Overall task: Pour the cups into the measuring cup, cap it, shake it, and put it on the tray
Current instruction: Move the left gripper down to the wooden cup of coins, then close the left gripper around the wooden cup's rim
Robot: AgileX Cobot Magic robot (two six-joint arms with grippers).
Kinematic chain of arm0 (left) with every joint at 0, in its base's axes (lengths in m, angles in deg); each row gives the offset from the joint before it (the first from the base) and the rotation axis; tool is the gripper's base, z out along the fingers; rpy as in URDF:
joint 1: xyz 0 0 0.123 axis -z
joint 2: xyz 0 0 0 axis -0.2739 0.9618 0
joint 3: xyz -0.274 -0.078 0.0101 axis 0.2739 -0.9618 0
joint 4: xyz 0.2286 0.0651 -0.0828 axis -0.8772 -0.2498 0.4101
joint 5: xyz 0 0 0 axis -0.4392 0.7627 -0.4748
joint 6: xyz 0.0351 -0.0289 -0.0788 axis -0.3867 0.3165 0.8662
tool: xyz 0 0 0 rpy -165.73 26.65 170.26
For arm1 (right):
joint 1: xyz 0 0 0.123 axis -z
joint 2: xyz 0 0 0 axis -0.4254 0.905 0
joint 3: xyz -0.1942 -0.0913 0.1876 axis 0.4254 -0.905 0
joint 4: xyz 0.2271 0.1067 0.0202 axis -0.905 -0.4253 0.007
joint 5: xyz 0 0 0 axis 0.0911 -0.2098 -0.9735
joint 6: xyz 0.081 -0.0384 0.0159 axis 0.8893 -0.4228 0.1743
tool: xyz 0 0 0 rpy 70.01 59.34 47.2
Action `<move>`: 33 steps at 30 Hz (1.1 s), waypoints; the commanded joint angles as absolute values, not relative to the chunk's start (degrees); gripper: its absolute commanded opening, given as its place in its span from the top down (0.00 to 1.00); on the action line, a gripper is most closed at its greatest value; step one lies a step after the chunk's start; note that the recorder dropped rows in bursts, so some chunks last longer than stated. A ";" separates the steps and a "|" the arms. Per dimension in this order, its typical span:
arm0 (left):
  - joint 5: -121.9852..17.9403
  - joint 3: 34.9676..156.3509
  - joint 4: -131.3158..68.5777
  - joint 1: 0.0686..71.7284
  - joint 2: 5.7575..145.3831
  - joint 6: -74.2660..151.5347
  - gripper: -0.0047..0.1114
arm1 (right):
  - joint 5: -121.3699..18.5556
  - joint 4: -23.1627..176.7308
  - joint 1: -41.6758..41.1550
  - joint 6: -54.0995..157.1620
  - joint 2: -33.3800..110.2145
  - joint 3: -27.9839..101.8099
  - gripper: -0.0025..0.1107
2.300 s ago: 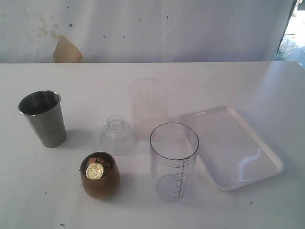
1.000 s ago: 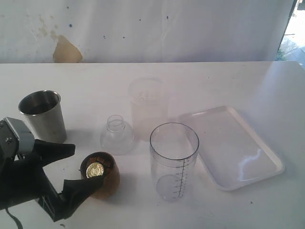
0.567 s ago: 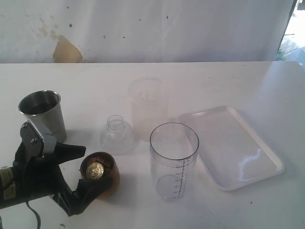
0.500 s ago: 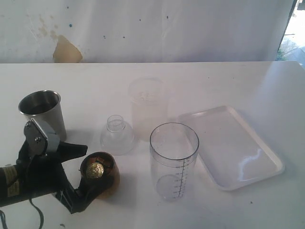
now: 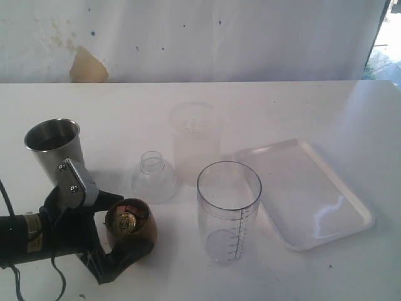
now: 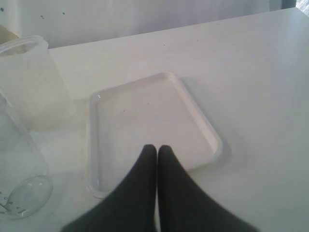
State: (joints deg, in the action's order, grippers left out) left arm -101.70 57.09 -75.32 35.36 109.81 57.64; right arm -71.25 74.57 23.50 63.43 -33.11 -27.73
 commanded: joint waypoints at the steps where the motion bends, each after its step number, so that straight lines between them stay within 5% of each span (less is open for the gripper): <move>1: -101.60 58.50 -75.10 35.50 110.94 57.65 0.06 | -71.12 74.92 23.98 63.53 -33.38 -27.98 0.98; 33: -107.10 59.79 -64.43 35.50 113.22 47.97 0.06 | -71.12 74.92 23.98 63.53 -33.38 -27.98 0.98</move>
